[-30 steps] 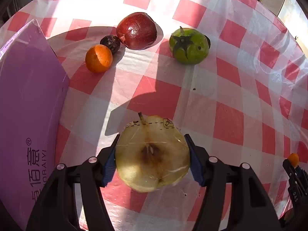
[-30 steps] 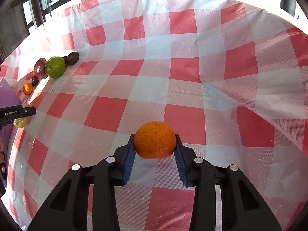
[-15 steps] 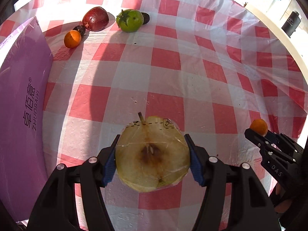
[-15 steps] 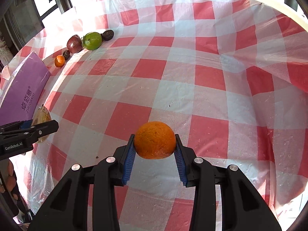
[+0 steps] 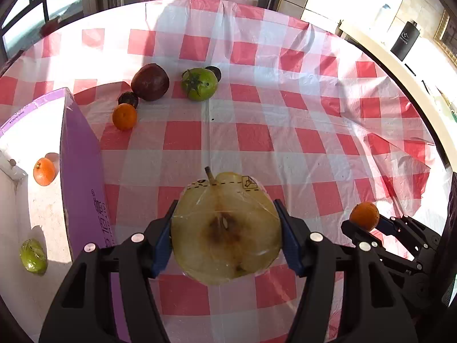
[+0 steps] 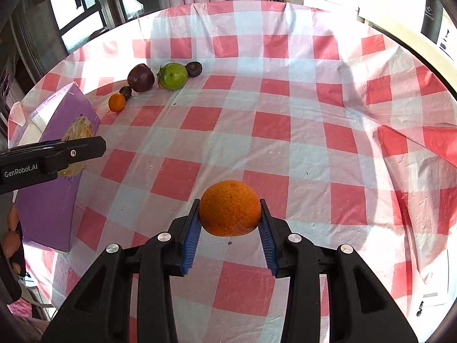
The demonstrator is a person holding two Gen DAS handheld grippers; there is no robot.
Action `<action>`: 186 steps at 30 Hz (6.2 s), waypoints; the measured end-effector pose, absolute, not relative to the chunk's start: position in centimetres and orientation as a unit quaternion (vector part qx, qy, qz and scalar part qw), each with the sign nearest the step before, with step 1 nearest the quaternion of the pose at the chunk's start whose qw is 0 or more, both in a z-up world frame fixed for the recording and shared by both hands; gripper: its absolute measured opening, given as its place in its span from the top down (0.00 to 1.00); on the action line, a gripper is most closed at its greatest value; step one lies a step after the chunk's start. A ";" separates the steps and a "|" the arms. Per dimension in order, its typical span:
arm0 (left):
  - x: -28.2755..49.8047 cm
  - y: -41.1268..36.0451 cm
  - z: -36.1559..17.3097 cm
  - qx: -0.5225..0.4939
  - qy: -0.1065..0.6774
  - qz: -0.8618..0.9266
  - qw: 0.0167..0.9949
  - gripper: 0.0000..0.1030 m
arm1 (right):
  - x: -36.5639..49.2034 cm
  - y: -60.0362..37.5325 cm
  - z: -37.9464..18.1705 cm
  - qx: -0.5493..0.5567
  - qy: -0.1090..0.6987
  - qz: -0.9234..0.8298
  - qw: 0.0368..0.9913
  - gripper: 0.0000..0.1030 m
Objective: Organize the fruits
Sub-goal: 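Carry the pear and tangerine into the white box and release both, then grasp the round green fruit with the right tool while the left tool grasps a tangerine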
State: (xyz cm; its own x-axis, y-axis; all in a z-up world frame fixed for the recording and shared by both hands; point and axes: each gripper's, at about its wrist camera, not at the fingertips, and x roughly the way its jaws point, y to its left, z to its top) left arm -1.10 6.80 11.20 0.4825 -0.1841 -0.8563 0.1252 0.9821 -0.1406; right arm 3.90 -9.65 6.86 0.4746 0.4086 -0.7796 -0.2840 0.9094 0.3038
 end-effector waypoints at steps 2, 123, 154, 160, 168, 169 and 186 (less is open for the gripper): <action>-1.1 8.3 11.8 -0.023 0.499 -0.090 0.862 0.39 | 3.5 -7.9 7.4 0.057 0.470 0.210 0.856 0.63; 13.1 6.4 8.3 0.107 0.491 0.045 0.863 0.02 | 27.1 0.5 1.4 0.046 0.425 0.273 0.862 0.39; 17.8 13.8 0.9 -0.090 0.494 0.083 0.860 0.02 | 25.8 -4.6 0.7 0.086 0.420 0.261 0.865 0.38; 18.1 14.7 1.4 -0.117 0.480 0.097 0.864 0.15 | 25.8 -4.3 0.5 0.085 0.420 0.259 0.866 0.38; 17.0 15.3 2.5 -0.112 0.487 0.089 0.861 0.61 | 25.8 -4.3 0.5 0.084 0.420 0.259 0.866 0.38; 16.6 14.9 2.5 -0.108 0.490 0.080 0.861 0.61 | 25.8 -4.3 0.5 0.083 0.420 0.259 0.866 0.38; 2.1 5.6 7.0 -0.094 0.522 -0.127 0.838 0.61 | 14.1 -7.3 0.8 0.127 0.495 0.189 0.838 0.39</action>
